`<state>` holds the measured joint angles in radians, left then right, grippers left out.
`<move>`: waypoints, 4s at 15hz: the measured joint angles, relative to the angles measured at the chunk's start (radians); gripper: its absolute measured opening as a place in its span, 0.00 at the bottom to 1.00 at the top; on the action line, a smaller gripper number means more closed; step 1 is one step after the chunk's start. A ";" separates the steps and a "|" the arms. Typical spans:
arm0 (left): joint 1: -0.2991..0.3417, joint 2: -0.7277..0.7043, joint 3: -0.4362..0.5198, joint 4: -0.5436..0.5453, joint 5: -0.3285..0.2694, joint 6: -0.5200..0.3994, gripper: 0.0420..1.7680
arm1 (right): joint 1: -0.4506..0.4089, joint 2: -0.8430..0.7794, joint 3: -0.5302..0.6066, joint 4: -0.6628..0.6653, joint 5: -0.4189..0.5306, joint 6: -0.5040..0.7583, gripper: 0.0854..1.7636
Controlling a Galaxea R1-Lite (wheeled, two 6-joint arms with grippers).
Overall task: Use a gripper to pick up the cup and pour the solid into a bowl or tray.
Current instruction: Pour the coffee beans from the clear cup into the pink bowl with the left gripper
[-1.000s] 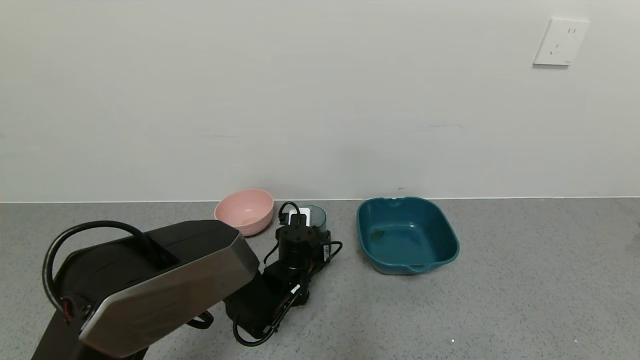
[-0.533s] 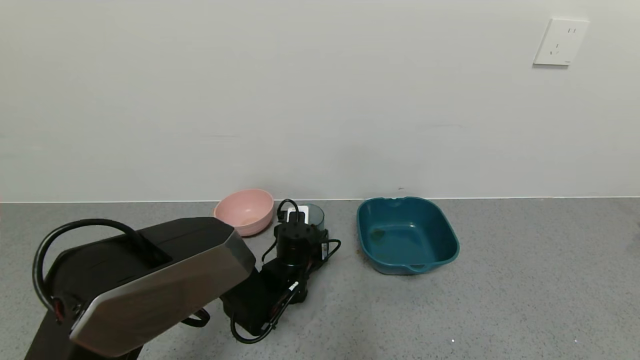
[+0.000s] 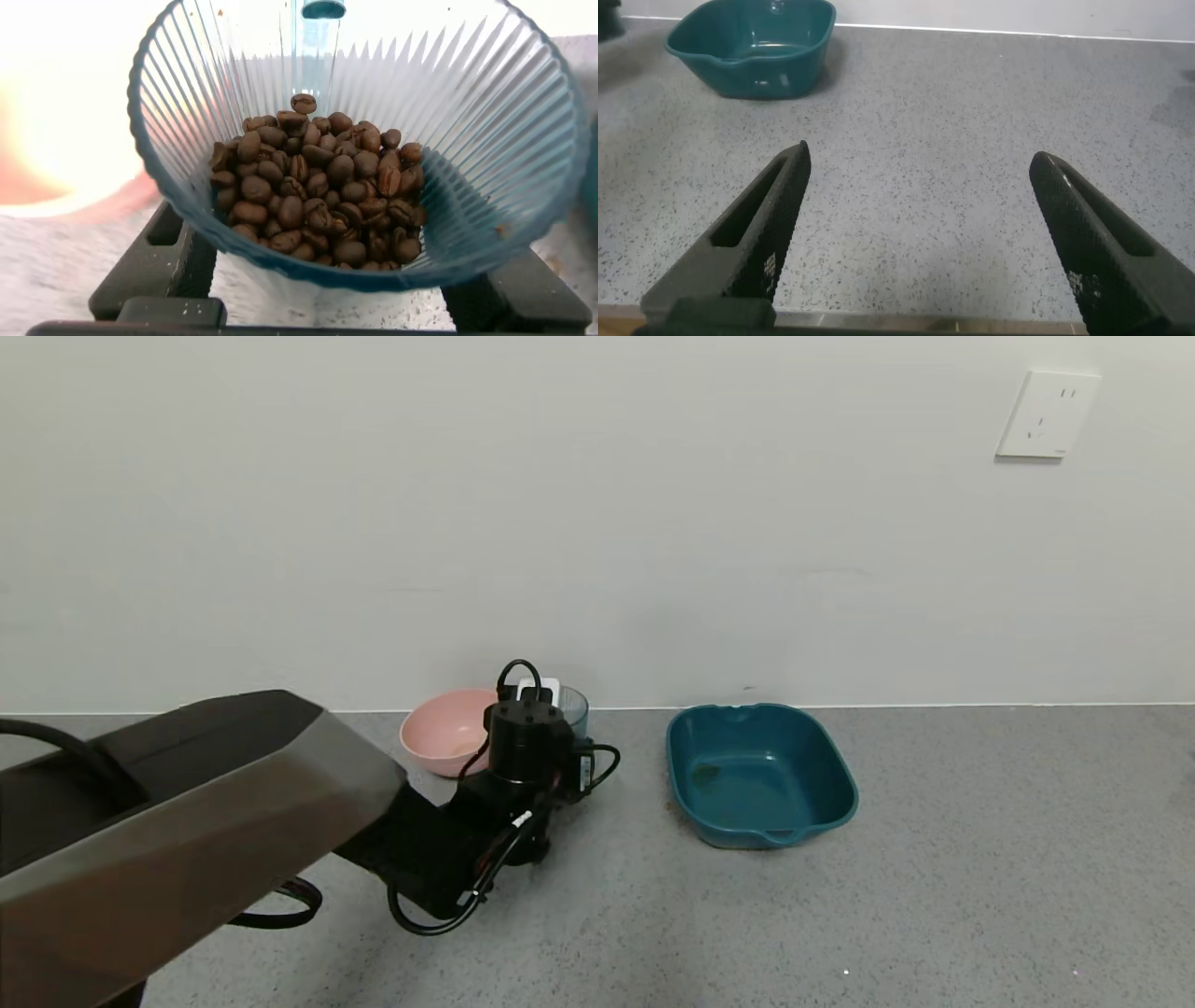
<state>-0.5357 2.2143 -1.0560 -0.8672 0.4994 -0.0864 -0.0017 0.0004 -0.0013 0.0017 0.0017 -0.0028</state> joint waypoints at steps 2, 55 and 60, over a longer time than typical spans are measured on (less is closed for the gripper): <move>0.006 -0.053 -0.011 0.055 0.002 0.033 0.74 | 0.000 0.000 0.000 0.000 0.000 0.000 0.97; 0.377 -0.119 -0.017 0.178 0.188 0.980 0.74 | 0.000 0.000 0.000 0.000 0.000 0.000 0.97; 0.376 -0.112 -0.017 0.178 0.189 1.036 0.74 | 0.000 0.000 0.000 0.000 0.000 0.000 0.97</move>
<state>-0.1596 2.1019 -1.0728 -0.6889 0.6879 0.9491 -0.0017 0.0004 -0.0013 0.0017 0.0013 -0.0028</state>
